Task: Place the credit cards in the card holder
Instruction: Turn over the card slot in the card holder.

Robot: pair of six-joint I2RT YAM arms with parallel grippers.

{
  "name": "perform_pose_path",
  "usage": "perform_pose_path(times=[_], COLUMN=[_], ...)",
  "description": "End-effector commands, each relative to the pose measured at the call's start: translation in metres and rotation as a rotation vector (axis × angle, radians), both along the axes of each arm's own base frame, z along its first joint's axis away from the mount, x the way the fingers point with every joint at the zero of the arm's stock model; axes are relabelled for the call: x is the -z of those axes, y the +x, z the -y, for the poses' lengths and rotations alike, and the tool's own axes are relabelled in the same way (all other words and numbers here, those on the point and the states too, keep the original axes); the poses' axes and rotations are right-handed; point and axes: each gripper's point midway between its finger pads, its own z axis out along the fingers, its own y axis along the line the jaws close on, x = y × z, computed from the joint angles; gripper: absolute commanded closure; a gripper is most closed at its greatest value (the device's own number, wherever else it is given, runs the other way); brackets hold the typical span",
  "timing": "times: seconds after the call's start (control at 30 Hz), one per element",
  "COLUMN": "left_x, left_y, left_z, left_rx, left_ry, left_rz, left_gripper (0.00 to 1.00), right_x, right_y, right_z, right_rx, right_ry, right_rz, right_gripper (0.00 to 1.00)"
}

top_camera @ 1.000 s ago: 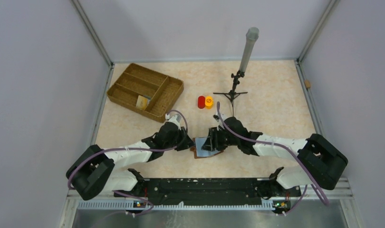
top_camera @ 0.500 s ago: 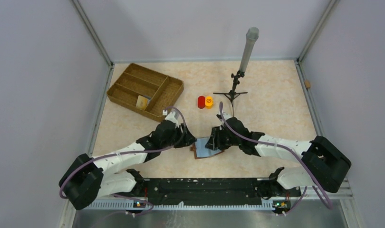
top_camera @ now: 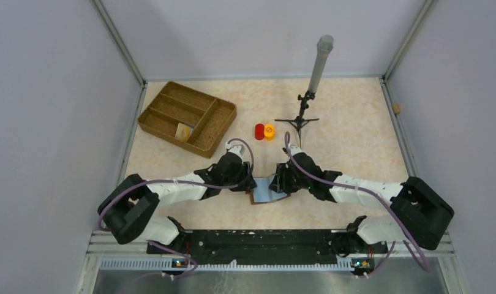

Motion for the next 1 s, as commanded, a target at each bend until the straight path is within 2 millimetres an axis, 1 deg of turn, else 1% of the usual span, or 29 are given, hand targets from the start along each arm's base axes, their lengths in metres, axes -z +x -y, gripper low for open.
perform_pose_path(times=[0.0, 0.07, 0.13, 0.23, 0.3, 0.37, 0.47, 0.6, 0.63, 0.73, 0.87, 0.93, 0.97], left_x=[-0.003, 0.000, 0.007, 0.012, 0.012, 0.008, -0.009, -0.042, -0.048, -0.071, -0.091, -0.101, -0.105], left_y=[0.012, 0.012, 0.008, 0.006, 0.005, 0.005, 0.007, 0.012, 0.012, 0.015, 0.019, 0.024, 0.027], left_z=[0.002, 0.001, -0.005, -0.007, -0.007, -0.005, 0.001, 0.009, 0.009, 0.009, 0.001, -0.007, -0.013], left_rx=[-0.016, -0.016, -0.018, -0.018, -0.019, -0.020, -0.016, -0.007, -0.005, -0.011, -0.038, -0.066, -0.083], left_ry=[0.060, 0.083, 0.125, 0.153, 0.152, 0.138, 0.099, 0.040, 0.035, 0.010, 0.020, 0.025, 0.027], left_rz=[0.049, 0.052, 0.035, 0.028, 0.026, 0.030, 0.052, 0.097, 0.104, 0.142, 0.172, 0.184, 0.184], left_gripper=[0.55, 0.58, 0.61, 0.63, 0.63, 0.63, 0.55, 0.43, 0.40, 0.34, 0.25, 0.19, 0.18], right_x=[0.020, 0.026, 0.031, 0.035, 0.033, 0.024, 0.006, -0.028, -0.037, -0.057, -0.072, -0.077, -0.079], right_y=[-0.004, -0.006, -0.004, -0.006, -0.006, -0.004, -0.001, 0.003, 0.004, 0.006, 0.010, 0.012, 0.013], right_z=[0.014, 0.019, 0.025, 0.030, 0.031, 0.028, 0.025, 0.019, 0.018, 0.017, 0.020, 0.021, 0.021], right_rx=[0.044, 0.051, 0.072, 0.081, 0.078, 0.065, 0.051, 0.033, 0.025, 0.017, 0.017, 0.016, 0.017], right_ry=[-0.067, -0.089, -0.112, -0.133, -0.135, -0.128, -0.112, -0.069, -0.057, -0.047, -0.062, -0.066, -0.063], right_rz=[-0.020, -0.034, -0.025, -0.031, -0.032, -0.013, 0.016, 0.065, 0.079, 0.113, 0.151, 0.166, 0.172], right_gripper=[0.62, 0.64, 0.64, 0.65, 0.65, 0.64, 0.63, 0.58, 0.57, 0.55, 0.50, 0.47, 0.46])
